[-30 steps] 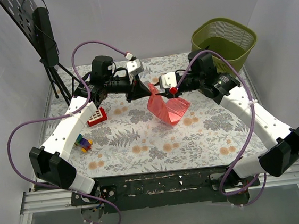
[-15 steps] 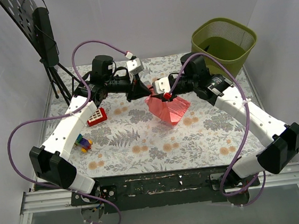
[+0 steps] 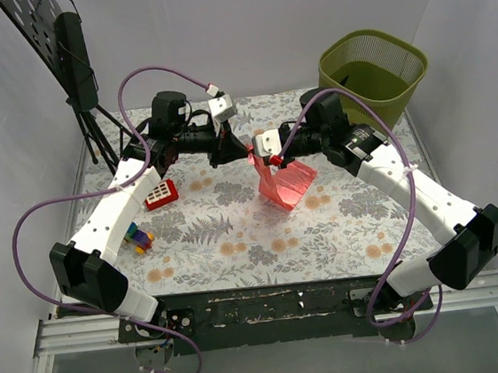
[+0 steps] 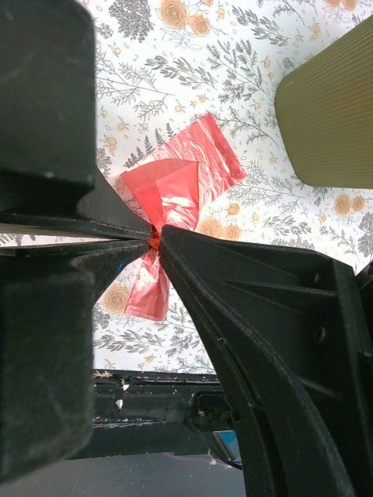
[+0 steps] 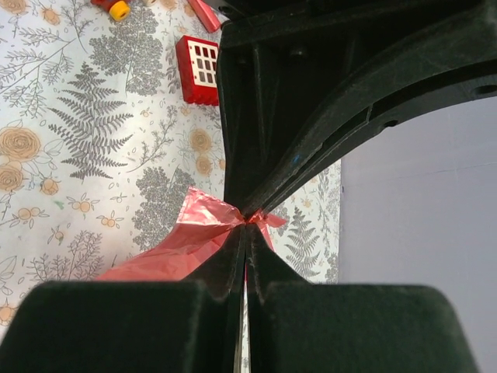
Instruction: Put the trash bags into the trash bin
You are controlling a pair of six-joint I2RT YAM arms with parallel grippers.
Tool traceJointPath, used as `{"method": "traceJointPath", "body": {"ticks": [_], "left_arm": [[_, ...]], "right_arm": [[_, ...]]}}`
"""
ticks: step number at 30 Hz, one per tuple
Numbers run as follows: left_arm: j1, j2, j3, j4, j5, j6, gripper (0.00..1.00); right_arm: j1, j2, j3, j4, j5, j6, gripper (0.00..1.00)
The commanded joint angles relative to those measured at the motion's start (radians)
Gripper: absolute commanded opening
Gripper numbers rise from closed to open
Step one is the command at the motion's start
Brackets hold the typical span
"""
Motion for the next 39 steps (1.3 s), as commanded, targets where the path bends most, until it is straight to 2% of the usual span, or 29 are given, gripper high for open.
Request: {"method": "traceJointPath", "body": {"ticks": [1,16,32,34,35,36,38,39], "left_arm": [[0.000,-0.031,0.010,0.025,-0.020,0.012,0.00],[0.005,-0.052,-0.014,0.014,-0.039,0.038,0.00],[0.008,-0.103,-0.085,0.016,-0.118,0.090,0.00],[0.008,-0.108,-0.085,0.017,-0.123,0.092,0.00],[0.008,-0.109,-0.088,0.023,-0.123,0.092,0.00],[0.008,-0.111,-0.091,0.031,-0.118,0.087,0.00],[0.008,-0.111,-0.094,0.051,-0.118,0.072,0.00],[0.008,-0.109,-0.093,0.061,-0.118,0.061,0.00]], "right_arm": [[0.006,-0.029,-0.016,0.010,0.043,0.014,0.01],[-0.026,-0.086,-0.061,-0.002,0.084,0.041,0.01],[-0.069,-0.193,-0.104,-0.152,0.157,-0.025,0.01],[-0.076,-0.204,-0.110,-0.137,0.176,0.028,0.01],[-0.080,-0.204,-0.110,-0.075,0.210,0.138,0.01],[-0.080,-0.199,-0.104,0.005,0.247,0.285,0.04],[-0.081,-0.156,-0.052,0.100,0.304,0.566,0.44],[-0.081,-0.121,0.001,0.107,0.296,0.675,0.56]]}}
